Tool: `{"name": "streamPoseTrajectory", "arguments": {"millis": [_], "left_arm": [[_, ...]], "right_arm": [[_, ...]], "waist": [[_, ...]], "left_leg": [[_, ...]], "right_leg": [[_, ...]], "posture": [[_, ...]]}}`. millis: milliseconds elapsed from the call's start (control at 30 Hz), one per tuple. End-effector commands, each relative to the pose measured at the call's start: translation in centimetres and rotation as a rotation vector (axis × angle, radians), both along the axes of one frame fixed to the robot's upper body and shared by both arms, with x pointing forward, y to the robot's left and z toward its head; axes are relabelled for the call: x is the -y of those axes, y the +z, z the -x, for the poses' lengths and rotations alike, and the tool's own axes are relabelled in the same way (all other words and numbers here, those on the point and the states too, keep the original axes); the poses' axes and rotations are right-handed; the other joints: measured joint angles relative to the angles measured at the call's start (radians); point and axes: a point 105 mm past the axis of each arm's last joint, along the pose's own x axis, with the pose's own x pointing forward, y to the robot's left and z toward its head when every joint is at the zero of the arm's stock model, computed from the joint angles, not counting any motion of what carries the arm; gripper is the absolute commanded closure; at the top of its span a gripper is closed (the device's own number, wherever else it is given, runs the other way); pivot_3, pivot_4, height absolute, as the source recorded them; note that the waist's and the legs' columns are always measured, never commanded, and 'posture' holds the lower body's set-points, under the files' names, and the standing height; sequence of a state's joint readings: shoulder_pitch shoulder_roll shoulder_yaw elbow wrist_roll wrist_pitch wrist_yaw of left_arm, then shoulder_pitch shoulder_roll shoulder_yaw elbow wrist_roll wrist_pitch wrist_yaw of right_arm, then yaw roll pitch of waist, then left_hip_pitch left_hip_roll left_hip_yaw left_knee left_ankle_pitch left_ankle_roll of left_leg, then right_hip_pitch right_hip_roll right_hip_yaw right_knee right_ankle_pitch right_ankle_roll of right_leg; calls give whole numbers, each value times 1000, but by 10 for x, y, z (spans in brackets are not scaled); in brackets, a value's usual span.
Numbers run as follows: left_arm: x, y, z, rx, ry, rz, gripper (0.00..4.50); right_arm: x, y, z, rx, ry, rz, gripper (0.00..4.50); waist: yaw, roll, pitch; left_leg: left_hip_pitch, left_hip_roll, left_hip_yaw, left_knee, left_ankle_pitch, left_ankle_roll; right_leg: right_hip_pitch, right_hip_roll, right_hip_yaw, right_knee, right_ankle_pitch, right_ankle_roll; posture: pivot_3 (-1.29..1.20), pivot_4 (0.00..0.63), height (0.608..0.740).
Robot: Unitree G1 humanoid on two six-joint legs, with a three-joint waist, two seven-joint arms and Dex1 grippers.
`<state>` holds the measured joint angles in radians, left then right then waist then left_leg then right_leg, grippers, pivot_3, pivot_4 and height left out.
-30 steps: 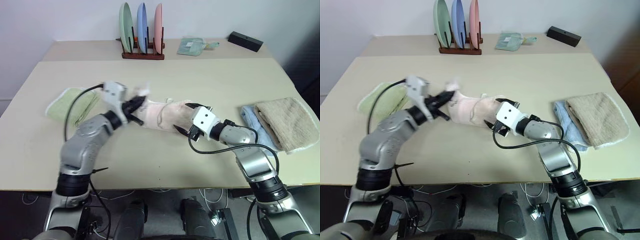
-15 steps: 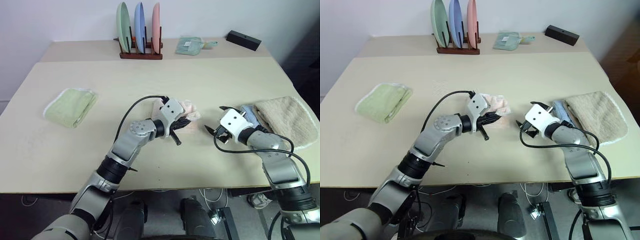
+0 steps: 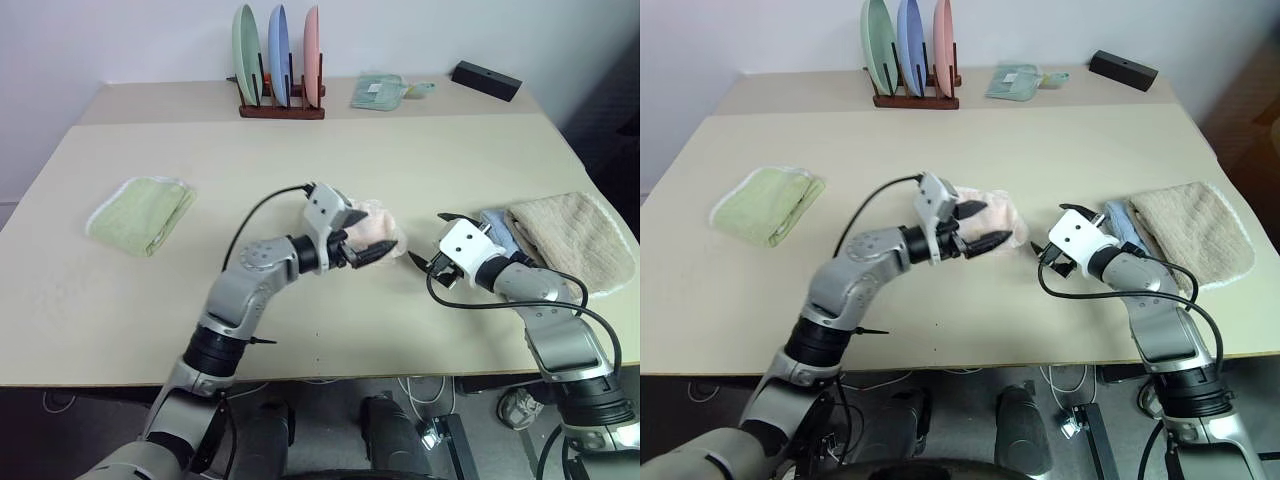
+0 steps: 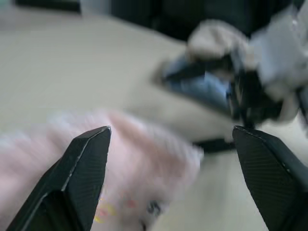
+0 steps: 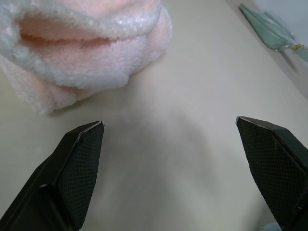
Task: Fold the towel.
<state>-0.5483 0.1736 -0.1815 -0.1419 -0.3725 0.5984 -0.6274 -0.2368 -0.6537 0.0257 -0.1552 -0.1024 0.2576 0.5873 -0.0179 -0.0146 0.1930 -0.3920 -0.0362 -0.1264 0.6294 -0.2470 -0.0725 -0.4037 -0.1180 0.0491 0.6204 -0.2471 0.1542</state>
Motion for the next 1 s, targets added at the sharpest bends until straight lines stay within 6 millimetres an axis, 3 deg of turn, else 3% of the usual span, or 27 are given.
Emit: {"name": "streamPoseTrajectory", "arguments": {"millis": [33, 100, 167, 267, 333, 433, 600, 767, 867, 1000], "left_arm": [[-32, 11, -3, 31, 105, 30, 970], [-53, 13, -10, 62, 200, 26, 1559], [-84, 20, -24, 128, 411, 65, 2490], [-97, 15, -40, 73, 509, 55, 4023], [-95, 17, -45, 91, 524, 40, 4041], [-76, 17, -45, 133, 452, -14, 4041], [-43, 2, -45, 131, 314, -109, 4041], [-25, -24, -53, 26, 259, -120, 4041], [-22, -51, -55, 6, 241, -200, 4041], [-26, -69, -61, -33, 279, -208, 4041]], "right_arm": [[10, 16, 0, 19, -19, 34, 868], [14, 18, -3, 24, -48, 34, 1836], [13, 27, -8, 43, -78, -61, 2857], [-4, 50, -15, 102, -61, -242, 4435], [-18, 66, -18, 130, -32, -342, 4480], [-40, 80, -22, 134, 25, -441, 4480], [-86, 78, -18, 59, 152, -528, 4480], [-111, 28, -20, -114, 142, -527, 4480], [-107, -10, -26, -186, 68, -488, 4480], [-96, -34, -35, -228, -29, -496, 4480]], "waist": [[0, 0, 0], [3, 0, 0], [3, 0, 0], [4, 0, 0], [4, 0, 0], [6, 0, 0], [4, 0, 0], [-2, 0, 0], [-1, 0, 0], [-1, 0, -1]], "left_leg": [[0, 0, 0, 0, 0, 0], [0, 0, 0, 0, 0, 0], [0, 0, 0, 1, 0, 0], [0, 0, 0, 1, 0, 0], [0, 0, 0, 1, 0, 0], [-1, 0, 0, 1, 0, 0], [-1, 0, 0, 0, 0, 0], [0, 0, 0, 0, 0, 0], [0, 0, 0, 0, 0, 0], [0, 0, 0, 0, 0, 0]], "right_leg": [[0, 0, 0, 0, 0, 0], [0, 0, 0, 0, 0, 0], [0, 0, 0, 0, 0, 0], [0, 0, 0, 0, 0, 0], [0, 0, 0, 0, 1, 0], [0, 0, 0, 0, 1, 1], [0, 0, 0, -1, 1, 1], [-1, 0, 0, 1, 1, 1], [-1, 0, 0, 1, 1, 1], [-1, 0, 0, 1, 1, 1]], "posture": [[0, 150, 740], [0, 150, 740], [0, 150, 740], [0, 150, 740], [0, 150, 740], [0, 150, 740], [0, 150, 740], [0, 150, 740], [0, 150, 740], [0, 150, 740]]}}
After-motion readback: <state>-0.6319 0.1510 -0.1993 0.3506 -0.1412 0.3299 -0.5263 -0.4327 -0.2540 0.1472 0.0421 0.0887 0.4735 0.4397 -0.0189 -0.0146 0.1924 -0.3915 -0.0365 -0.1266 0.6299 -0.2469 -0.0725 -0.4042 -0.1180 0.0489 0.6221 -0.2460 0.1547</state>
